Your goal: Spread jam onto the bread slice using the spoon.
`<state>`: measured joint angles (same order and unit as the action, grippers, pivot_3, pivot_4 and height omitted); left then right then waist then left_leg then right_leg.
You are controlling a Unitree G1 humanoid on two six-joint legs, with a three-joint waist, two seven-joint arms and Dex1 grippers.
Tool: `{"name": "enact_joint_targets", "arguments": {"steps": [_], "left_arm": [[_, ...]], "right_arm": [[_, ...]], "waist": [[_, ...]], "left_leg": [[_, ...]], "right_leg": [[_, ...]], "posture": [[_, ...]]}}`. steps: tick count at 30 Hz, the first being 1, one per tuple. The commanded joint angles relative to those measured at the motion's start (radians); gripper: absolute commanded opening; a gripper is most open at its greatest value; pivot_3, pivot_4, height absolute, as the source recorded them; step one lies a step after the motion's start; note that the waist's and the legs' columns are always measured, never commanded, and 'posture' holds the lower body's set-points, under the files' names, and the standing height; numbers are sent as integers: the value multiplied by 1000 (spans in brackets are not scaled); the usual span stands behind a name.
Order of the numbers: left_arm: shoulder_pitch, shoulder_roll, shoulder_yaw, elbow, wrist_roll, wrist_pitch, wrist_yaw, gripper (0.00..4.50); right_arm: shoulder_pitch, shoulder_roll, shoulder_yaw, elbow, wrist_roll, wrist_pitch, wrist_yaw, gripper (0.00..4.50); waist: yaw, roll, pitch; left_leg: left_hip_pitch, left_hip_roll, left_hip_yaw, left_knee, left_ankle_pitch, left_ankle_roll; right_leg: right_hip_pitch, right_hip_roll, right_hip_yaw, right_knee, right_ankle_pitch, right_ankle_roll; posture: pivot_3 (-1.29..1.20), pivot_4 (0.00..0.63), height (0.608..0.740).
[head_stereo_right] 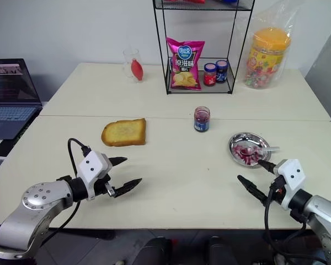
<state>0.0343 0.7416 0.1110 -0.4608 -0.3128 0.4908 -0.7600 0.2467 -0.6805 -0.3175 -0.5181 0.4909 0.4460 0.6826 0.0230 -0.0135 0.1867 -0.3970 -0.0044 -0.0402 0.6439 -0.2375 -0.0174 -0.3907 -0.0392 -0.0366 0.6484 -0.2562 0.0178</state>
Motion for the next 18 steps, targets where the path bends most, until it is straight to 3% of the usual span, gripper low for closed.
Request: {"name": "enact_joint_targets", "arguments": {"steps": [1,18], "left_arm": [[2,4,7,-26,-17,-26,-22,4500],[-2,10,-1,22,39,-89,-34,4500]], "right_arm": [[-2,-8,-23,-36,6,-5,2,4462],[22,2,-19,-16,-11,-39,20,4462]], "waist": [[0,0,0],[0,0,0]], "left_leg": [[0,0,0,0,0,0],[0,0,0,0,0,0]], "right_leg": [[0,0,0,0,0,0],[0,0,0,0,0,0]], "posture": [[0,150,740],[0,150,740]]}}
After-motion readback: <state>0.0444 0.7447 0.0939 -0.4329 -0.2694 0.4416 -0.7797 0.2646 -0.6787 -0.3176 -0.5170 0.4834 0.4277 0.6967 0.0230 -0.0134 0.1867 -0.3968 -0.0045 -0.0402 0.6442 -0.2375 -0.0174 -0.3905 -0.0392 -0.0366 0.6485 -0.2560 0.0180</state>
